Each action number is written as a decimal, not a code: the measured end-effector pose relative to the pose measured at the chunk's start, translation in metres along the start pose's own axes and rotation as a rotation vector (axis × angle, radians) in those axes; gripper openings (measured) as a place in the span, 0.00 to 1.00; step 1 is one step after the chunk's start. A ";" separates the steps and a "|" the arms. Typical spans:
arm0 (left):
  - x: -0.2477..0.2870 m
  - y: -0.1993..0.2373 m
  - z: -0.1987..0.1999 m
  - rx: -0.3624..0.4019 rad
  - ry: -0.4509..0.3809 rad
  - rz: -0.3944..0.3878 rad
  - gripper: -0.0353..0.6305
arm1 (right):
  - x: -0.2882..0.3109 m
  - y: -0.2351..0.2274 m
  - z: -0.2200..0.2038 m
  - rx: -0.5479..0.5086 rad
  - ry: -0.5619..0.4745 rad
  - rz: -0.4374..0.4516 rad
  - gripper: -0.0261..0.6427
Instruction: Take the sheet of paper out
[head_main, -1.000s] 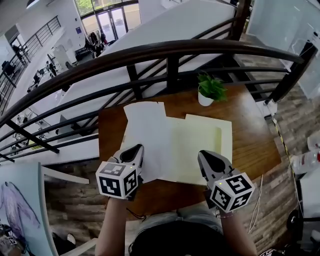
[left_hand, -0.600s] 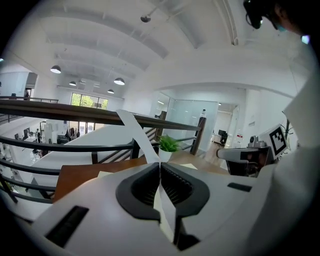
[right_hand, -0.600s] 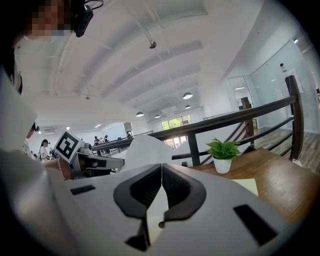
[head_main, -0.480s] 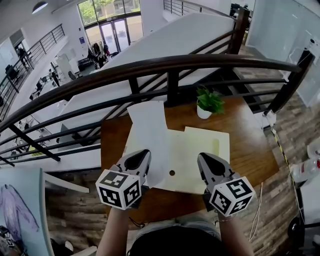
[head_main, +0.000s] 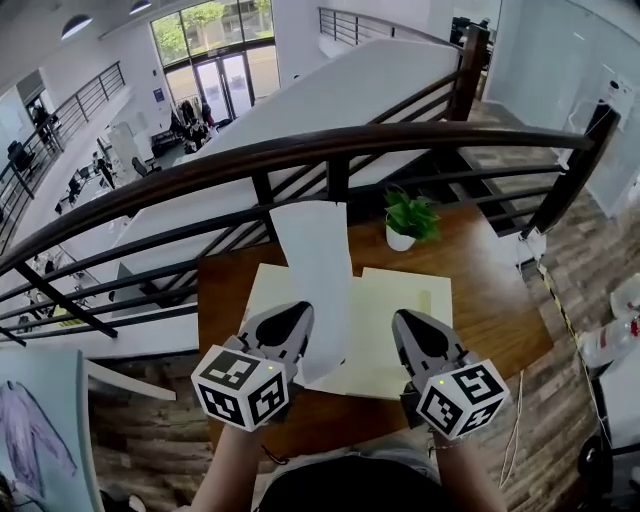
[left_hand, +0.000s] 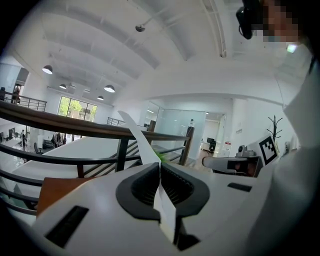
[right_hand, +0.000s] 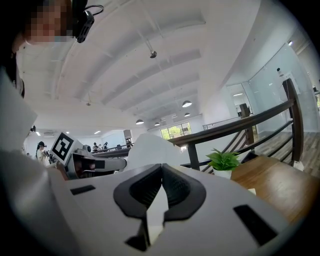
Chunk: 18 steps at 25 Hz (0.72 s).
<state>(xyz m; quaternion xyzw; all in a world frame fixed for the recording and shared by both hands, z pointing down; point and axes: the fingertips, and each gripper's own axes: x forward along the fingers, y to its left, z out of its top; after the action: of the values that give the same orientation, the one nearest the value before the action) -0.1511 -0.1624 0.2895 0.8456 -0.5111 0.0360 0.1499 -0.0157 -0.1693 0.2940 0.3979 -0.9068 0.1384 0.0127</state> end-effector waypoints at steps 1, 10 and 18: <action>0.001 -0.001 0.002 -0.002 -0.009 -0.004 0.09 | -0.001 0.000 0.001 0.006 -0.005 -0.001 0.08; 0.010 -0.017 0.008 0.001 -0.040 -0.059 0.09 | -0.009 -0.011 0.001 0.008 -0.019 -0.041 0.08; 0.013 -0.018 0.004 -0.005 -0.028 -0.061 0.09 | -0.012 -0.017 0.001 -0.005 -0.011 -0.059 0.08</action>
<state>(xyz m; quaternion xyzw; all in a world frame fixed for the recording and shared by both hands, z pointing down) -0.1294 -0.1673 0.2848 0.8609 -0.4871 0.0180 0.1458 0.0049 -0.1719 0.2956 0.4252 -0.8951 0.1337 0.0128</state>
